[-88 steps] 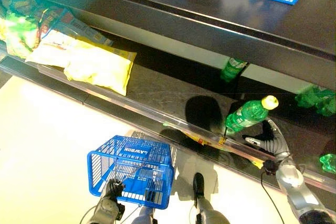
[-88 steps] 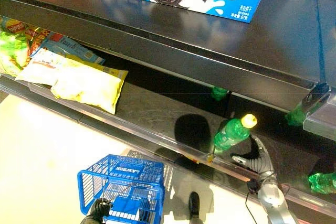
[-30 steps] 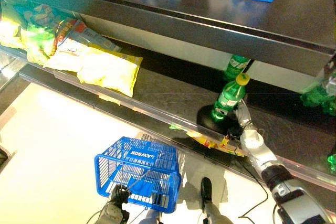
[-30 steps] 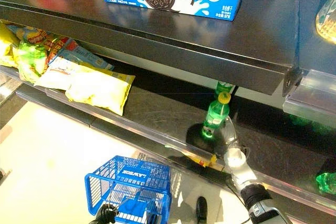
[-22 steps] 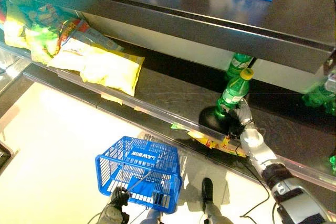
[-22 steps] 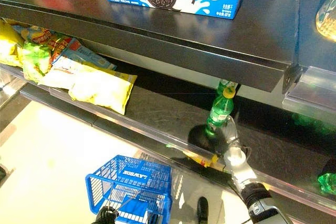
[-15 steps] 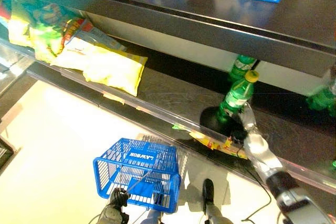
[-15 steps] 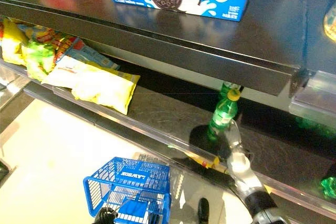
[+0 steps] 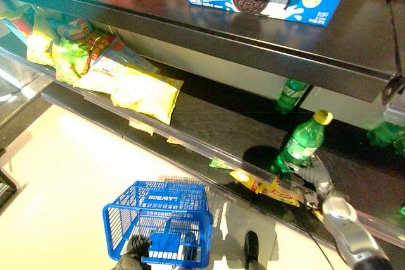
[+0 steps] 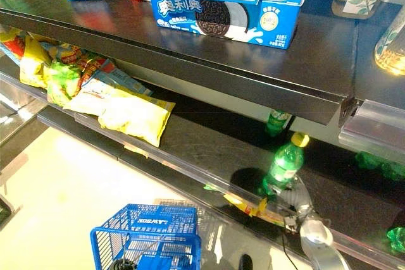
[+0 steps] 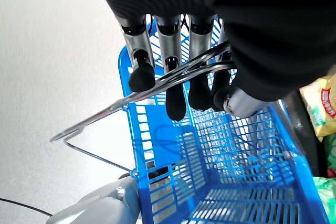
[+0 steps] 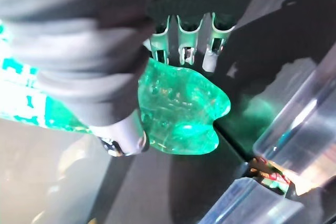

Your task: Pick up the snacks into the basket

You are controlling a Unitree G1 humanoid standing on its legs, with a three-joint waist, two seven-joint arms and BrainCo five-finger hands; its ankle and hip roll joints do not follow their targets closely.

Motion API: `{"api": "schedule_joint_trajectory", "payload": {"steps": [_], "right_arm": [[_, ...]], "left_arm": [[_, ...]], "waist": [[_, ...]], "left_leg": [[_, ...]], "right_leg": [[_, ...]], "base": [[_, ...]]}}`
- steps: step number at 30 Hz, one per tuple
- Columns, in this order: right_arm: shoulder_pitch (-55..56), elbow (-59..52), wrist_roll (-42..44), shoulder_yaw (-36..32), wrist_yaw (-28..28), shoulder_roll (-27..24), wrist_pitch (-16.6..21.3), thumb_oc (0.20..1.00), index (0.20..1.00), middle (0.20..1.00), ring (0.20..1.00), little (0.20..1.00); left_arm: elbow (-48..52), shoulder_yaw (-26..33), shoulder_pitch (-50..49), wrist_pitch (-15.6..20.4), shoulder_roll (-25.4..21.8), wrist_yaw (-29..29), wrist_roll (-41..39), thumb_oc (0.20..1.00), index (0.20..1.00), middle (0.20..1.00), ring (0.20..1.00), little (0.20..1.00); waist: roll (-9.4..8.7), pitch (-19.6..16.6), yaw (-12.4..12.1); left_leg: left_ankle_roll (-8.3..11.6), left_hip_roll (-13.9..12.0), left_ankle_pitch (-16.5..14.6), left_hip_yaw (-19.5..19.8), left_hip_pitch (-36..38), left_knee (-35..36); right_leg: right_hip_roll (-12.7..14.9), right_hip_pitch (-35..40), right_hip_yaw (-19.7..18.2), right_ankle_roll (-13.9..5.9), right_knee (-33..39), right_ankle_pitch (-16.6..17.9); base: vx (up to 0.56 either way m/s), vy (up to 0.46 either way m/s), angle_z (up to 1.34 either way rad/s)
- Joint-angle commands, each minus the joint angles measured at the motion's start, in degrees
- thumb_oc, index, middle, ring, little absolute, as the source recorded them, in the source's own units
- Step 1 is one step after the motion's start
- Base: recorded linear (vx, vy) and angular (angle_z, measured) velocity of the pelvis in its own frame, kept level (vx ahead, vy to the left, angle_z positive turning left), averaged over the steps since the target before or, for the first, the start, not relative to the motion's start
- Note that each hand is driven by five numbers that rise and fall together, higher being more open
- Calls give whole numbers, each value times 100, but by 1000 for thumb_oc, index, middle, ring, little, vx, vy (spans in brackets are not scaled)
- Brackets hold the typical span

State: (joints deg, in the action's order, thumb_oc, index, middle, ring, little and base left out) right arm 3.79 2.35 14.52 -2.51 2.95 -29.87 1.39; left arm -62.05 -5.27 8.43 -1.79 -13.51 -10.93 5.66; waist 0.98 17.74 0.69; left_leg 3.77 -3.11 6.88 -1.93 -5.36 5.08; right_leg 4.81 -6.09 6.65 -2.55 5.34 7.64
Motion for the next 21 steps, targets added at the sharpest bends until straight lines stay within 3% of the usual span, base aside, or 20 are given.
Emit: {"api": "schedule_joint_trajectory", "payload": {"steps": [1, 7, 10, 12, 13, 17, 18, 21], "right_arm": [[406, -1058, 452, -619, -662, -190, 628, 200, 200, 200, 200, 200], [1497, -1230, -15, -655, -1462, -449, 410, 200, 200, 200, 200, 200], [1959, -969, -858, -384, -1702, -628, 371, 200, 200, 200, 200, 200], [2072, -656, -1468, -136, -1700, -723, 386, 200, 200, 200, 200, 200], [2015, -276, -2488, 210, -1556, -922, 406, 200, 200, 200, 200, 200], [1914, 15, -3111, 484, -1479, -1095, 405, 200, 200, 200, 200, 200], [1750, 253, -3832, 865, -1508, -1388, 448, 200, 200, 200, 200, 200], [1641, 392, -4216, 1056, -1520, -1534, 418, 200, 200, 200, 200, 200]], "left_arm": [[-631, -13, -107, -10, -444, 142, 328, 200, 200, 200, 200, 200], [-708, 278, -298, 23, -452, 311, 288, 200, 200, 200, 200, 200], [-721, 421, -392, 11, -415, 364, 166, 200, 200, 200, 200, 200], [-695, 540, -477, 5, -376, 323, -7, 200, 200, 200, 200, 200], [-590, 617, -555, 15, -342, 241, -218, 200, 200, 200, 200, 200], [-458, 636, -596, 22, -341, 169, -378, 200, 200, 200, 200, 200], [-137, 541, -616, 76, -364, 102, -616, 200, 200, 200, 200, 200], [227, 420, -655, 132, -393, 83, -786, 200, 200, 200, 200, 200]], "waist": [[-267, -722, 29], [-294, -893, 120], [-301, -964, 142], [-303, -997, 141], [-312, -1006, 121], [-320, -1006, 116], [-335, -1002, 77], [-357, -981, 57]], "left_leg": [[2, 38, -438, 92, 108, -25], [33, -18, -476, 40, 247, -11], [42, -28, -493, 33, 289, -8], [41, -26, -498, 34, 304, -8], [42, -24, -503, 28, 310, -8], [37, -21, -504, 35, 320, -8], [29, -14, -508, 56, 308, -8], [25, 5, -504, 72, 280, -8]], "right_leg": [[386, 172, -183, -667, -135, -434], [349, 282, -190, -664, -166, -493], [339, 333, -183, -666, -157, -515], [342, 349, -190, -667, -156, -516], [344, 356, -194, -677, -141, -503], [345, 371, -179, -689, -129, -492], [348, 372, -152, -707, -106, -475], [358, 362, -131, -721, -84, -460]], "base": [[59, -27, -4], [52, -21, -5], [43, -10, -7], [19, -1, 0], [0, 0, 0], [3, -1, -1], [0, 0, 0], [0, 0, 0]]}}
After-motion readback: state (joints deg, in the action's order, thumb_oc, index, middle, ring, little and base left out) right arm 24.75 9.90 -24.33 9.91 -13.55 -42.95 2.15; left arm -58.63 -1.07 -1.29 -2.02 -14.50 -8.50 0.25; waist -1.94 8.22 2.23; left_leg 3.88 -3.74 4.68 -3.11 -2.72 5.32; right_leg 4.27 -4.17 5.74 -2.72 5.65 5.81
